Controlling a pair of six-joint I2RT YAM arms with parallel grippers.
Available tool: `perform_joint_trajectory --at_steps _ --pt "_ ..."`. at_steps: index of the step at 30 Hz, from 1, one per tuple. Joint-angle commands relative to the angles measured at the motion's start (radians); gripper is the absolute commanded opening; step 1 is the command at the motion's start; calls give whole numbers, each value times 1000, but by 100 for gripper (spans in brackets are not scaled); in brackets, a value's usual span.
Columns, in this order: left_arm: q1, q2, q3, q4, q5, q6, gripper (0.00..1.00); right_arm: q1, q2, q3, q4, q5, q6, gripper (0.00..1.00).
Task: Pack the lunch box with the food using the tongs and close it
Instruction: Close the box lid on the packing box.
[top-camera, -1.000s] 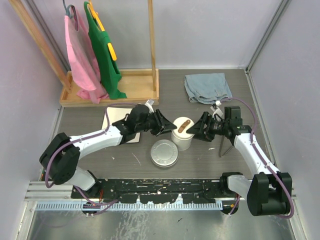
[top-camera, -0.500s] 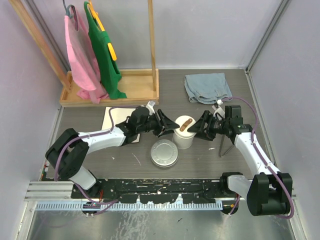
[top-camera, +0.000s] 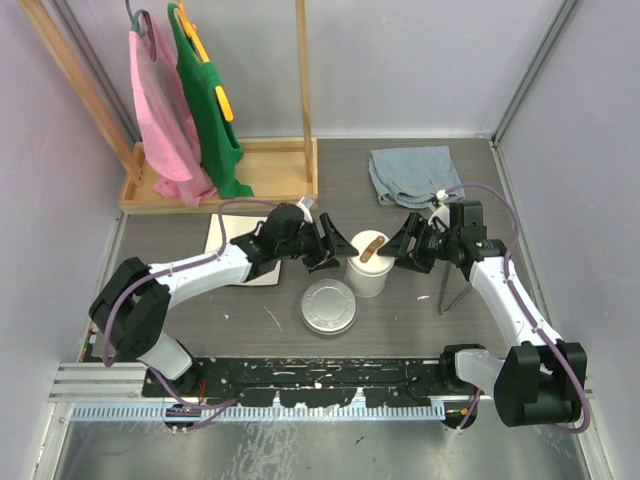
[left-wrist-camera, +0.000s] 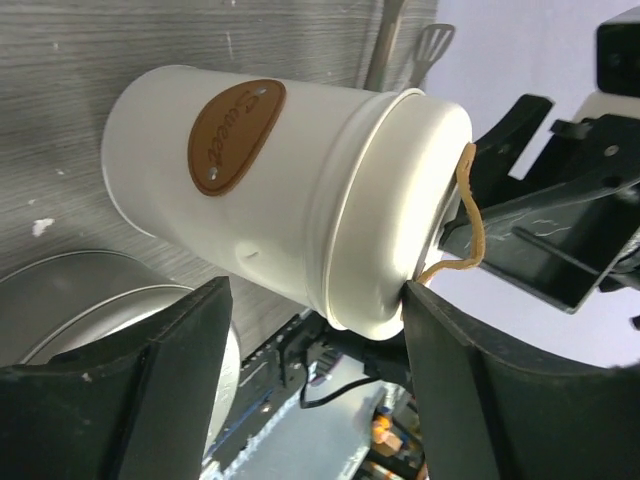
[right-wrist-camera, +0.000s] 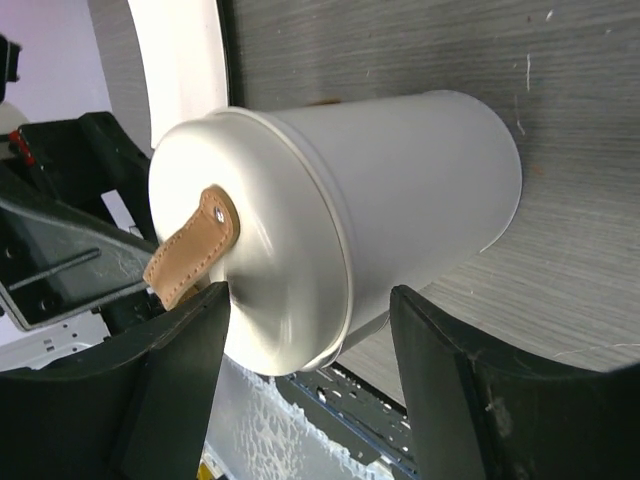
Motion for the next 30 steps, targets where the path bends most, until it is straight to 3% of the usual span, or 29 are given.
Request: perform_joint_trajectory --at_steps 1,8,13,18,30 --pt "15 -24 87 -233 -84 140 70 2 18 67 8 39 -19 70" --pt "57 57 171 -197 -10 175 72 2 45 81 17 24 -25 70" --pt "66 130 168 -88 72 143 70 2 58 64 24 3 -25 70" --pt "66 157 92 -61 78 98 48 2 49 18 34 -5 -23 67" --pt "71 314 39 -28 112 74 27 2 124 -39 26 71 -57 55"
